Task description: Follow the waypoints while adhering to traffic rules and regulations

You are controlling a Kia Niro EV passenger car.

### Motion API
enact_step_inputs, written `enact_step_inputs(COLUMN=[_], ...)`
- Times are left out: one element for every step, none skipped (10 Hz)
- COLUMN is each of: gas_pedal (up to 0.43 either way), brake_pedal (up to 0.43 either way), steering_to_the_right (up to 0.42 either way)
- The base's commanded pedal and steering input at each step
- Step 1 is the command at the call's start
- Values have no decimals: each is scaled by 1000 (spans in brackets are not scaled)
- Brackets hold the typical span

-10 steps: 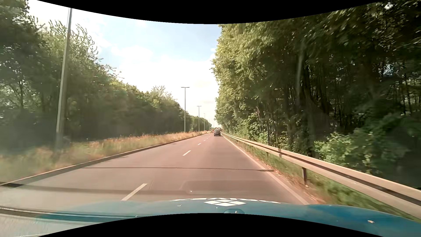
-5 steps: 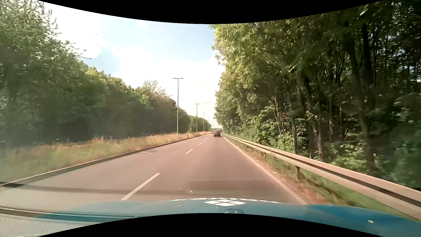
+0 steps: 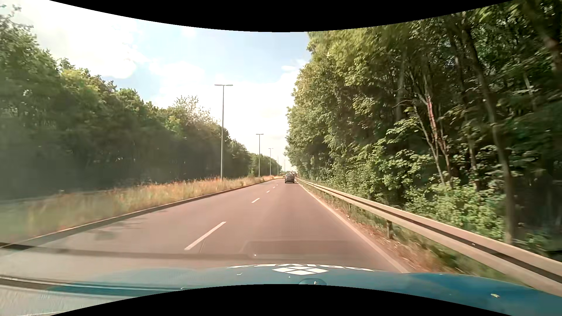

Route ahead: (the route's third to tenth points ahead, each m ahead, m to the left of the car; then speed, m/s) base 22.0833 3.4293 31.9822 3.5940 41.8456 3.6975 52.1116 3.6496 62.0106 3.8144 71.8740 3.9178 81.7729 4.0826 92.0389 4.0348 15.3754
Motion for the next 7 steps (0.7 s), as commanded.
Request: enact_step_inputs(gas_pedal=[240, 228, 220, 220, 189, 177, 177], brake_pedal=[0, 0, 0, 0, 0, 0, 0], steering_to_the_right=[-3, -4, -4, -3, -4, -4, -4])
